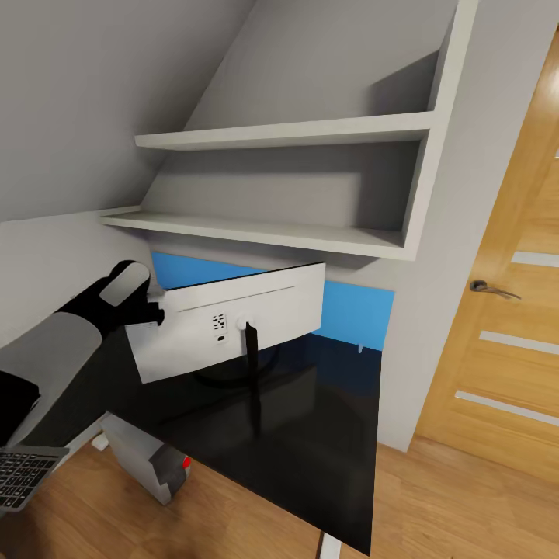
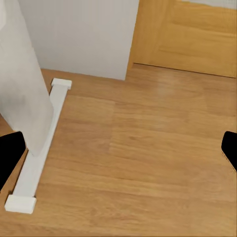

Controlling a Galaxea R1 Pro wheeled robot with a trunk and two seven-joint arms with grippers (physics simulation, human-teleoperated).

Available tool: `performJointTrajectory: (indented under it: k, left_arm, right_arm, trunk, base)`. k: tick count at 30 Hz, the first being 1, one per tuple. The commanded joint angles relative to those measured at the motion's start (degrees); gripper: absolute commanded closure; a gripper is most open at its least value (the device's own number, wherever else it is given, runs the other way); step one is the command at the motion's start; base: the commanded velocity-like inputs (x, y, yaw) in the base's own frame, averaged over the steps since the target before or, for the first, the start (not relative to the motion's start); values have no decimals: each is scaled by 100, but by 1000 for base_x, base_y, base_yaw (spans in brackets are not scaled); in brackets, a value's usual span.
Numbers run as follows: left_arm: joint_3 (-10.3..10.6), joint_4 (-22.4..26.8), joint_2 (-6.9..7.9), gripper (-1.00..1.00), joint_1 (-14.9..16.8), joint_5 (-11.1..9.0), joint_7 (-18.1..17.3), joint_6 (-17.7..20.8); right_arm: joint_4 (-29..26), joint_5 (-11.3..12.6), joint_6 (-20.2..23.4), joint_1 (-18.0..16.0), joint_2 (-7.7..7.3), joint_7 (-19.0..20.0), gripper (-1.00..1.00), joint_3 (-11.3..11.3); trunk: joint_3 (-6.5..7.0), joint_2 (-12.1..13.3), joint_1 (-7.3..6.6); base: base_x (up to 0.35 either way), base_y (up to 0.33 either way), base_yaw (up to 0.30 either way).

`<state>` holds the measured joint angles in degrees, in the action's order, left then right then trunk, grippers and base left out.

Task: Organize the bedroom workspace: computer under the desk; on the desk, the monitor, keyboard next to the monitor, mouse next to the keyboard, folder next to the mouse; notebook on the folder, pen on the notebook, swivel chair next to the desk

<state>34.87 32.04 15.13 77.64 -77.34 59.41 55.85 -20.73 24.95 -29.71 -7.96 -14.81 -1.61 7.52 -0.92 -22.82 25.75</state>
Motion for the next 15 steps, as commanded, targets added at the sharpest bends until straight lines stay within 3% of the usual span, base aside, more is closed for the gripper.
performJointTrajectory:
  k: [1, 3, 4, 7, 9, 15]
  left_arm:
    - [43, 7, 9, -100, 19, -57, 49, 6]
    - [49, 10, 17, -100, 42, -41, 47, -9]
    - [51, 20, 23, -100, 51, -31, 46, -18]
    - [45, 98, 31, -100, 60, -18, 45, -30]
    - [41, 204, 37, -100, 63, -10, 50, -35]
    - [34, 542, 99, -100, 66, -6, 53, -38]
  right_arm:
    - [-171, 76, 153, -4, -70, -18, -100, 10]
    - [-628, 216, 585, -4, -216, -21, -100, -237]
    - [-878, 302, 806, -4, -273, -22, -100, -477]
    - [-1281, 394, 1112, -4, -330, -23, -100, -894]
    - [-1589, 424, 1266, -4, -351, -23, -100, -1058]
    - [-2581, 445, 1553, -4, -370, -29, -100, -1210]
  trunk:
    - [-10, -10, 3]
    - [-10, -10, 3]
    - [-10, -10, 3]
    - [-10, -10, 3]
    - [-10, -10, 3]
    - [-10, -10, 3]
  base:
    - [0, 0, 0]
    - [0, 0, 0]
    - [0, 0, 0]
    - [0, 0, 0]
    - [0, 0, 0]
    - [0, 0, 0]
